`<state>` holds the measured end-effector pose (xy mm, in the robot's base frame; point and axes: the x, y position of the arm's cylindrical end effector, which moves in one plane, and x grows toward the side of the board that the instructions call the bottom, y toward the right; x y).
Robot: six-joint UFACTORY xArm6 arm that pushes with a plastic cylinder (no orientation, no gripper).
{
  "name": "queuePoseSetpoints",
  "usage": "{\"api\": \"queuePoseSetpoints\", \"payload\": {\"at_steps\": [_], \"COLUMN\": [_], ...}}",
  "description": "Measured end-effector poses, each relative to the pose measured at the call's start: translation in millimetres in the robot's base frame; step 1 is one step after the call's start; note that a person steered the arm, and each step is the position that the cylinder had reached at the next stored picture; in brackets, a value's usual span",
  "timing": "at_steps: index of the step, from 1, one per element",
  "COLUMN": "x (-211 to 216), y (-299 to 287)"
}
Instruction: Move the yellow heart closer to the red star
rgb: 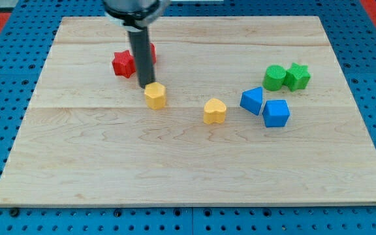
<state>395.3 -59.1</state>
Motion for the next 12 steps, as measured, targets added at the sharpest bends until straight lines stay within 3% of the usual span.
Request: {"api": "queuePoseSetpoints", "payload": {"at_steps": [3, 4, 7, 8, 9, 10, 12], "x": [0.7, 1.8, 61.4, 96.6, 78.1, 29.5, 6.5], "y": [20.9, 87.9, 135.9, 128.3, 74.8, 46.2, 51.5]}}
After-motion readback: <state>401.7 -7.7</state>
